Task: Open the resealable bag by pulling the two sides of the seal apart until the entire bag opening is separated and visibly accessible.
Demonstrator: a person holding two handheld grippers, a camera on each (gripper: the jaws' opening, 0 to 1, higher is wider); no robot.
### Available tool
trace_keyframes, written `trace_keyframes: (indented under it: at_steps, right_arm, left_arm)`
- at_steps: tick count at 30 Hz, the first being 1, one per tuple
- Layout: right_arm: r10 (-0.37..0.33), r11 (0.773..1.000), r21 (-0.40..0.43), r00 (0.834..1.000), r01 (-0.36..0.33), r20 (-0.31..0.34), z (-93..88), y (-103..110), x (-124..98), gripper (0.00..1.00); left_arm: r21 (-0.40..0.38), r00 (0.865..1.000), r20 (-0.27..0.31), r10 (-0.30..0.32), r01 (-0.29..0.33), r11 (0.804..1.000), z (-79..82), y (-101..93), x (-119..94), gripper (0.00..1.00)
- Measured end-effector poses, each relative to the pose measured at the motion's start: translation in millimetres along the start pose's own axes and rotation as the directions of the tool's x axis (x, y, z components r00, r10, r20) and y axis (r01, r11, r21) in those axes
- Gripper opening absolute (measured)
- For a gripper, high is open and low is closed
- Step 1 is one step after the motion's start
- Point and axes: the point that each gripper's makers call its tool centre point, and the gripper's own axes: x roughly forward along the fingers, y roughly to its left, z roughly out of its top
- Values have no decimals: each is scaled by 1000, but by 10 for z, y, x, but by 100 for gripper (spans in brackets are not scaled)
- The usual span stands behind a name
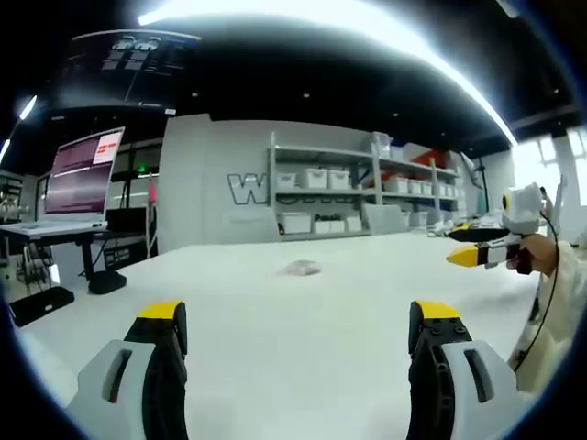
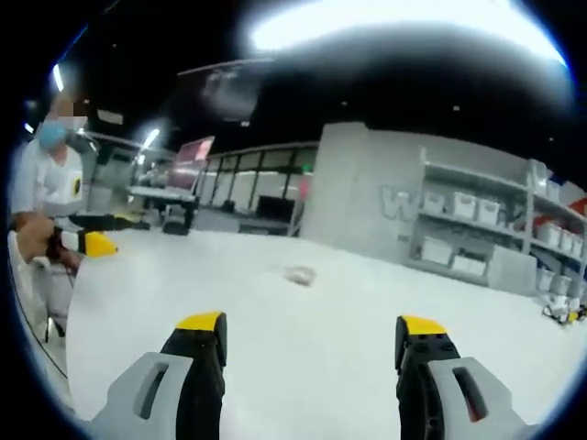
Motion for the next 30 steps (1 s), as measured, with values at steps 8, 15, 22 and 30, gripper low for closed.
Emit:
trace_keyframes:
  at_steps: [8,15,22,30]
  right_arm:
    - [13,1000,-27,1000,-14,-15,7,38,43,75]
    - [18,998,-62,1000,-20,-24,31,61,69,75]
    - [22,993,-119,999,-27,-44,38,55,118,74]
    - [62,983,-172,997,-70,-52,76,124,208,75]
  left_arm:
    - [-5,1000,0,2,-2,1000,-10,9,-5,100]
    - [-9,1000,-1,0,0,1000,-22,10,-7,100]
    - [-11,1000,-2,1,-1,1000,-29,24,-6,100]
    - [-15,1000,-5,0,0,1000,-48,5,-4,100]
